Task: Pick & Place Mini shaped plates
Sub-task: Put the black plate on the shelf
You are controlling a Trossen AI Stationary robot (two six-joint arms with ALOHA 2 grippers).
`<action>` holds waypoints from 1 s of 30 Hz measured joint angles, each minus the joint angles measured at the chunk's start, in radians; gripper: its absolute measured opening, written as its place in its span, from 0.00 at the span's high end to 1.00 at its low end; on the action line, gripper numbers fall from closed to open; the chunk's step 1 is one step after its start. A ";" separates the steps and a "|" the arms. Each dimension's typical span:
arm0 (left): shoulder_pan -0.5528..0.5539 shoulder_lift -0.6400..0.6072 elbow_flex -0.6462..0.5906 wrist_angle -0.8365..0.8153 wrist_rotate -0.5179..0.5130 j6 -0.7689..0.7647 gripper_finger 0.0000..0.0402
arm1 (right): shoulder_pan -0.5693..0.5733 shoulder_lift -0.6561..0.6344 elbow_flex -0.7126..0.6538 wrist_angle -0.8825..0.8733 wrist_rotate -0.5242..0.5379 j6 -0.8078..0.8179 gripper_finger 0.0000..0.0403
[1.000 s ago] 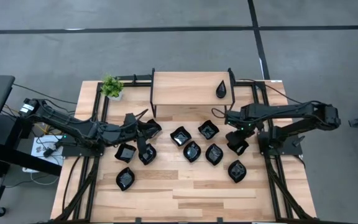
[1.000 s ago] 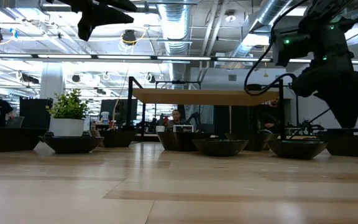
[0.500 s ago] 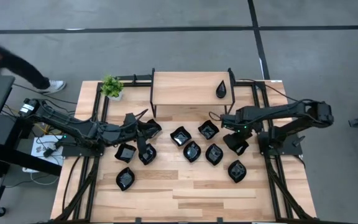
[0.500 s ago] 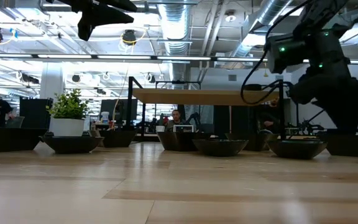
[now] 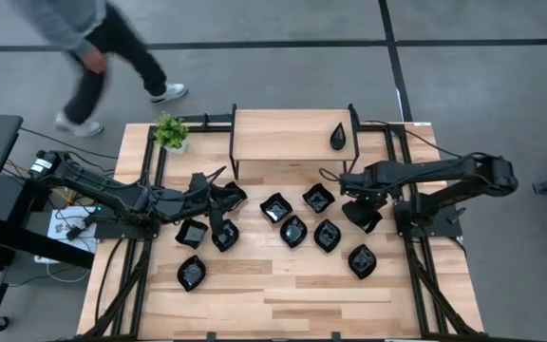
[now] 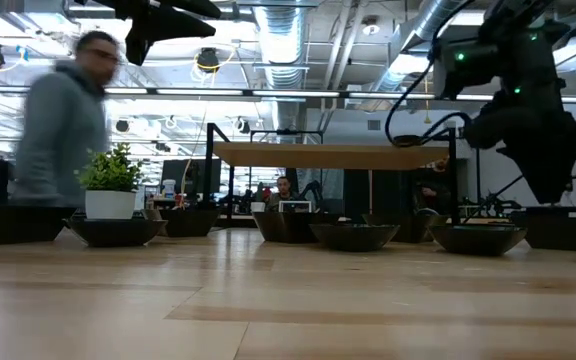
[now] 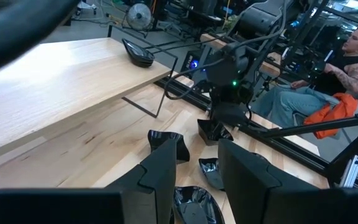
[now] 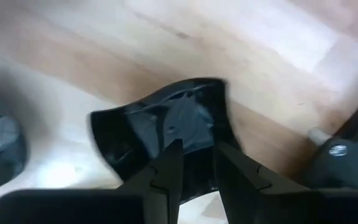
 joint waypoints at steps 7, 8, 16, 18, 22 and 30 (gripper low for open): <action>0.000 0.000 0.000 0.000 0.000 0.002 0.70 | -0.038 0.031 -0.037 -0.005 0.003 -0.010 0.79; 0.000 0.000 0.000 0.000 0.000 0.002 0.70 | -0.042 0.041 -0.037 -0.002 0.004 -0.017 0.79; 0.000 0.000 0.000 0.004 0.001 -0.001 0.70 | -0.071 0.070 -0.037 0.020 0.009 -0.083 0.79; 0.000 0.000 0.000 0.008 0.007 0.000 0.70 | -0.084 0.070 -0.037 0.025 0.008 -0.093 0.79; 0.000 0.000 0.000 0.008 0.008 0.000 0.70 | -0.120 0.070 -0.037 0.028 0.007 -0.159 0.79; 0.000 0.000 0.000 0.013 0.008 0.000 0.70 | -0.172 0.070 -0.037 0.033 -0.032 -0.261 0.79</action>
